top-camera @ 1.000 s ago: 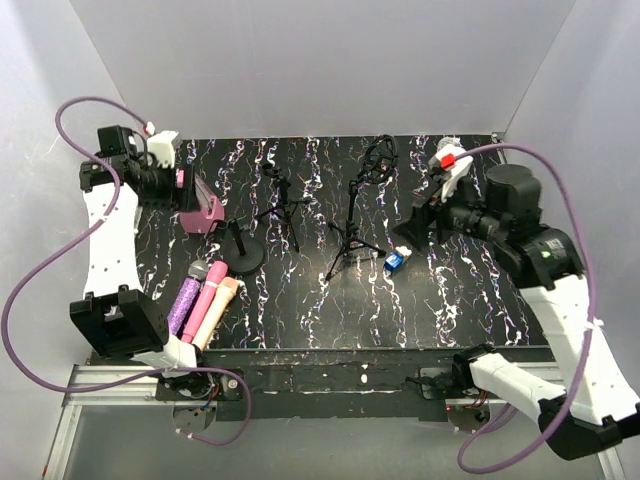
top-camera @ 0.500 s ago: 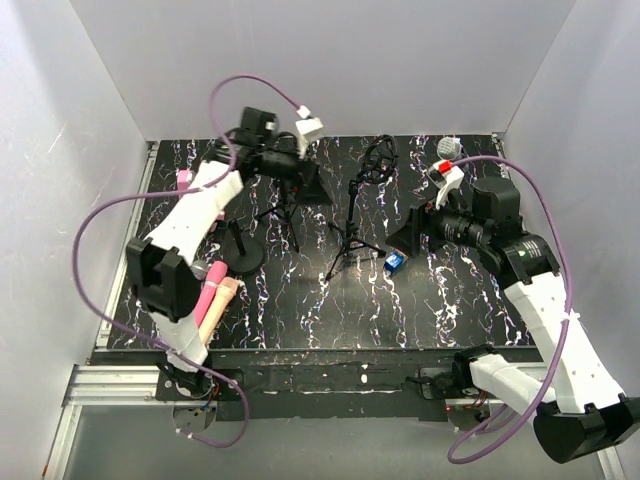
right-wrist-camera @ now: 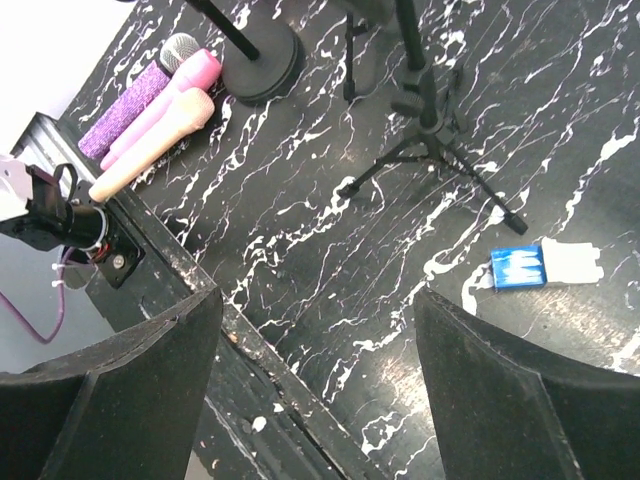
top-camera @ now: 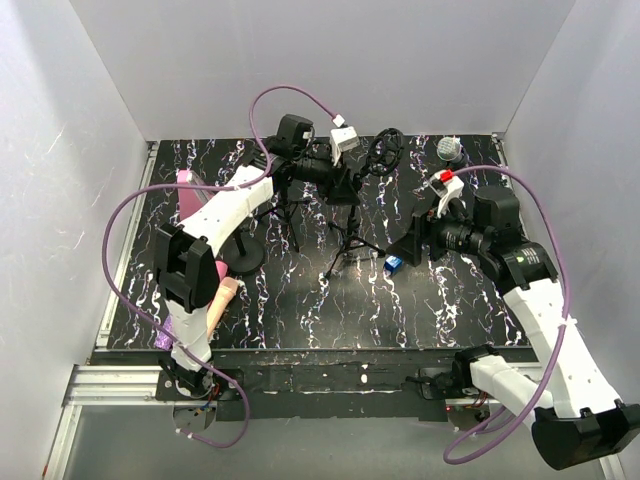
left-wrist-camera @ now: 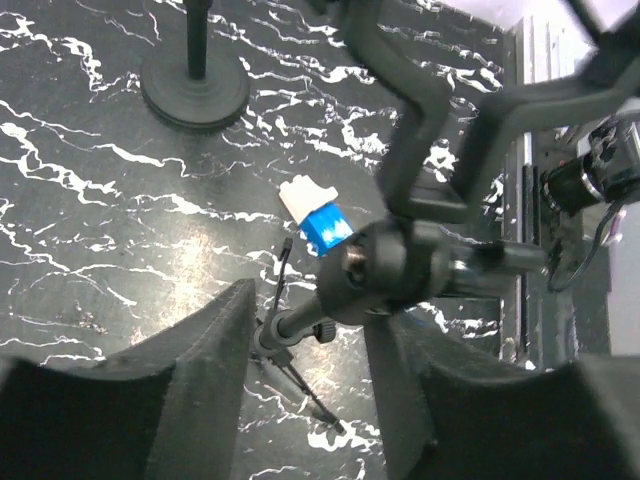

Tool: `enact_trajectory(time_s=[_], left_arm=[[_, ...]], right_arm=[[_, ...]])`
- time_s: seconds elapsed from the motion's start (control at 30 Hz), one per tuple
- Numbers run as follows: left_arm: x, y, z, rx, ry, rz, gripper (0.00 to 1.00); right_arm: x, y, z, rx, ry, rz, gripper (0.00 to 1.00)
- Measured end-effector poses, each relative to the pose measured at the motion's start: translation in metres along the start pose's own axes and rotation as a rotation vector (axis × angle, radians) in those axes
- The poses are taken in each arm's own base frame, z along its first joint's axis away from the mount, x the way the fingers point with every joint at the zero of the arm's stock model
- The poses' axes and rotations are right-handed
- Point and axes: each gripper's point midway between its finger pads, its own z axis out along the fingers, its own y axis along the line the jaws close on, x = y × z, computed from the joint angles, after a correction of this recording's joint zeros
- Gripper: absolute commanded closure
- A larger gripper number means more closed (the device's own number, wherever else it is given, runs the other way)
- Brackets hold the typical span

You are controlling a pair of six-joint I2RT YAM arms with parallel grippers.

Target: Remove the microphone from the stand

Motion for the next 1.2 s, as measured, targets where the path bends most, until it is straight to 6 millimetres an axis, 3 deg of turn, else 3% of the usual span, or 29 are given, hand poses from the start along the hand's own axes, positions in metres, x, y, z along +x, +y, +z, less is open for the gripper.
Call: enact_trajectory(time_s=[0.07,0.23,0.27,0.37,0.4,0.5,1.0,1.2], left_arm=[[-0.005,-0.001,0.001,-0.002,-0.017,0.0,0.69],[-0.009,-0.009,0.004,0.005,-0.038,-0.007,0.76],[-0.009,-0.011,0.004,0.007,-0.039,-0.006,0.73],[-0.008,-0.022,0.005,0.016,-0.039,-0.01,0.43],[-0.007,-0.026,0.005,0.02,-0.037,-0.012,0.38],[-0.006,-0.035,0.006,0.018,-0.029,-0.008,0.36],[-0.022,-0.043,-0.002,-0.005,-0.053,0.022,1.0],[-0.019,-0.05,-0.014,-0.052,-0.059,-0.015,1.0]], right_arm=[[0.006,-0.001,0.003,-0.01,0.015,0.022,0.18],[0.015,-0.007,0.025,-0.07,0.067,0.101,0.25],[0.016,-0.009,0.031,-0.082,0.08,0.12,0.26],[0.021,-0.016,0.05,-0.108,0.127,0.18,0.27],[0.024,-0.019,0.055,-0.116,0.144,0.198,0.27],[0.03,-0.022,0.063,-0.129,0.177,0.244,0.28],[0.023,-0.004,0.069,-0.203,0.153,0.209,0.34],[0.033,-0.021,0.088,-0.153,0.192,0.243,0.4]])
